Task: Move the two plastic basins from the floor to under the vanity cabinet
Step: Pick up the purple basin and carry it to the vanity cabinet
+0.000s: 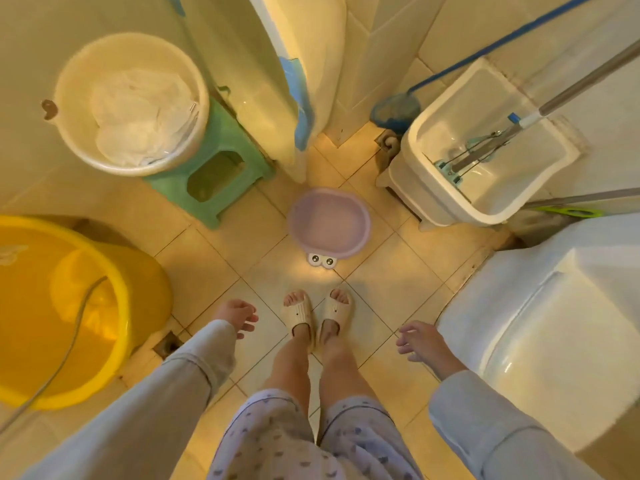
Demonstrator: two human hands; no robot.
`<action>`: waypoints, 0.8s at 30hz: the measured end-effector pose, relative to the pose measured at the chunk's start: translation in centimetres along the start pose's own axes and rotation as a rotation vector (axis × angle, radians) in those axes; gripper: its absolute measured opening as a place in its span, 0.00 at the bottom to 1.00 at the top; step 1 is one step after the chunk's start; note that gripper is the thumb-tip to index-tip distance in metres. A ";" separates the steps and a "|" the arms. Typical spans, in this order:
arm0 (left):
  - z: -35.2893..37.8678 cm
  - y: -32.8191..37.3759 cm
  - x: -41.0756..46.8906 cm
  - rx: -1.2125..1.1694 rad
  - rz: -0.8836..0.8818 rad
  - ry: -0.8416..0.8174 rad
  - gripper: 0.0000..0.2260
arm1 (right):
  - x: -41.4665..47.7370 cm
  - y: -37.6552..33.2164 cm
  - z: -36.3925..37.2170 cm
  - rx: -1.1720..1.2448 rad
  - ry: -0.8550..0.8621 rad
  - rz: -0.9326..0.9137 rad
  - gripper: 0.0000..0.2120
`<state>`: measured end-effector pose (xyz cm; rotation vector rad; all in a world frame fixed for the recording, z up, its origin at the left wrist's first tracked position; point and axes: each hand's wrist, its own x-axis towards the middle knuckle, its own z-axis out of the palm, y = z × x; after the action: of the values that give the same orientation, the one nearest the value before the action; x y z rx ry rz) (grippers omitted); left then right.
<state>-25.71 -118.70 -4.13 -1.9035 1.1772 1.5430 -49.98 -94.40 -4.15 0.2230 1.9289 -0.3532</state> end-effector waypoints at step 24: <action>16.5 8.5 49.9 -0.161 0.118 0.049 0.17 | 52.4 -7.2 12.4 0.655 -0.002 -0.073 0.29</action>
<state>-40.91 -128.23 -54.25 -2.0172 1.2399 1.7083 -61.05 -106.01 -56.01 0.5767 1.7665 -1.0300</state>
